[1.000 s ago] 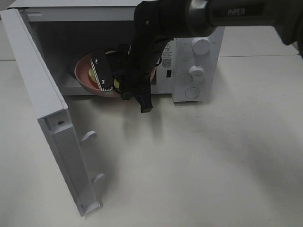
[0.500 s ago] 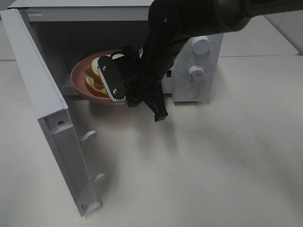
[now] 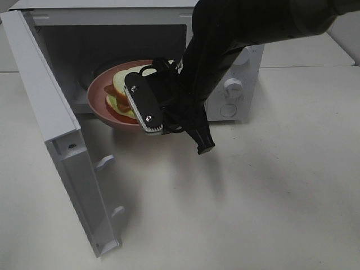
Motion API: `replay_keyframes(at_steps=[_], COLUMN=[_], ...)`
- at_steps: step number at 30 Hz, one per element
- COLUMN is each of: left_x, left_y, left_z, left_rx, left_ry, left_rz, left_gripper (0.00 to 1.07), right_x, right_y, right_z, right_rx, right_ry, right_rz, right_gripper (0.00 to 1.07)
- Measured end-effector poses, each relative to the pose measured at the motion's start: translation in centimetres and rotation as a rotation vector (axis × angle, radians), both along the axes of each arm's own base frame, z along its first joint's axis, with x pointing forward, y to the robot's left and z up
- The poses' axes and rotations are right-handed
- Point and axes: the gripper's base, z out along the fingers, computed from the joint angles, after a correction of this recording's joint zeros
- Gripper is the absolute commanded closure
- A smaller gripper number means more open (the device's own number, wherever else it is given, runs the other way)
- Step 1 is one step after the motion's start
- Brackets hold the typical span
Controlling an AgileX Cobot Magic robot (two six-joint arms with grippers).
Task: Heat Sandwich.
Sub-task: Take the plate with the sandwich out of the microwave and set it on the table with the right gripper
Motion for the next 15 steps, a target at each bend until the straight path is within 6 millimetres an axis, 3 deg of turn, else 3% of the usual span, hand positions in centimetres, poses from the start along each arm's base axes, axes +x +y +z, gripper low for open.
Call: replay_keyframes(at_steps=[15], left_x=[0.0], left_y=[0.0], left_z=[0.0], left_rx=[0.0], left_ry=[0.0], left_rz=[0.0], left_gripper=[0.09], right_x=[-3.1], right_y=[-2.5], right_z=[1.6], right_rx=[0.013], right_ry=[0.0], right_rz=[-0.009], right_gripper=[1.07])
